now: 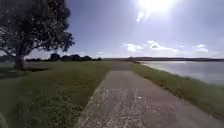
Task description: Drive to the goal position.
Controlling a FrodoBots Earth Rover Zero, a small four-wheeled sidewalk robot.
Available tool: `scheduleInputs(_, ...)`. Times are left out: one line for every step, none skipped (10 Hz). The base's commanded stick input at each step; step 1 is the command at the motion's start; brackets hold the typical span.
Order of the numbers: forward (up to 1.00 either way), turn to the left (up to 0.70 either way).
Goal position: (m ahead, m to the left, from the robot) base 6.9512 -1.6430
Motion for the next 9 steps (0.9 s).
scheduleInputs(0.7,-0.26)
scheduleInputs(0.7,-0.3)
scheduleInputs(0.7,0.05)
scheduleInputs(0.7,0.05)
scheduleInputs(0.7,0.05)
scheduleInputs(0.7,0.05)
scheduleInputs(0.7,0.05)
scheduleInputs(0.7,0.05)
scheduleInputs(0.7,0.05)
